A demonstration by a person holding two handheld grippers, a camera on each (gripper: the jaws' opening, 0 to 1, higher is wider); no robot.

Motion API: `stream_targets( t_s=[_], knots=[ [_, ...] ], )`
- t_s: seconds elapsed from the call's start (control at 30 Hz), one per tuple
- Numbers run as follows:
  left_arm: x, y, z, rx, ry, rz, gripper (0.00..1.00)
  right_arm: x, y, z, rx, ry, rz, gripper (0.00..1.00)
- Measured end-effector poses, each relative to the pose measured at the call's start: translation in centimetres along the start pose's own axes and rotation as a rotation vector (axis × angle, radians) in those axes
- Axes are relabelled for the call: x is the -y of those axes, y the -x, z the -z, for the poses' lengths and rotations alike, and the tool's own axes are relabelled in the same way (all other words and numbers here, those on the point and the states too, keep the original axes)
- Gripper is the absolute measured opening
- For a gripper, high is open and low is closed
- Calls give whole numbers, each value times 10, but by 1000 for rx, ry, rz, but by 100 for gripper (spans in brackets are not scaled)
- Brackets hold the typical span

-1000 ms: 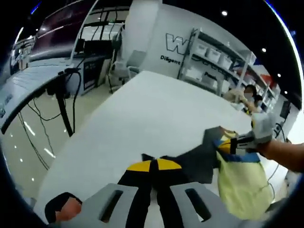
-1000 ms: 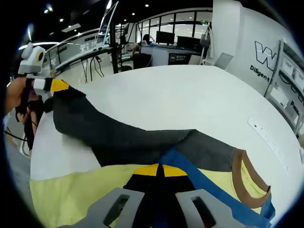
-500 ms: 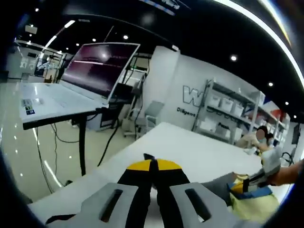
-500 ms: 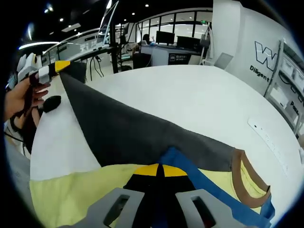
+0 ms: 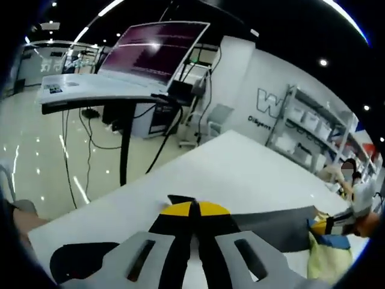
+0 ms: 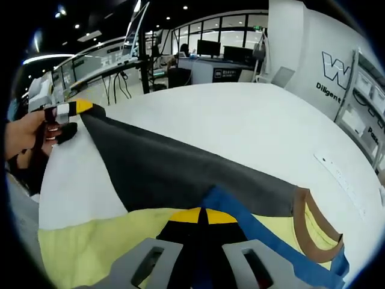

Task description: Fold the garment on the visible template until the final outline fits inside the template.

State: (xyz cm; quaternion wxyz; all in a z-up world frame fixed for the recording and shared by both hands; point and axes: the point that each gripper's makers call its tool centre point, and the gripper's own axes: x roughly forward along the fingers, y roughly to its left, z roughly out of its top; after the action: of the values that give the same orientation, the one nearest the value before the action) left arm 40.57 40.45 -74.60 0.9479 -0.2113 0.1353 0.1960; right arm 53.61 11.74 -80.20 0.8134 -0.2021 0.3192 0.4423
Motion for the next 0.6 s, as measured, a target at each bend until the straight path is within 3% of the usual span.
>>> stream_targets(
  t_s=[0.23, 0.6],
  knots=[
    [8, 1, -15, 36, 25, 23, 0, 0, 0, 0, -6, -7, 2, 0],
    [32, 3, -54, 151, 44, 84, 0, 0, 0, 0, -10, -2, 11, 0]
  ],
)
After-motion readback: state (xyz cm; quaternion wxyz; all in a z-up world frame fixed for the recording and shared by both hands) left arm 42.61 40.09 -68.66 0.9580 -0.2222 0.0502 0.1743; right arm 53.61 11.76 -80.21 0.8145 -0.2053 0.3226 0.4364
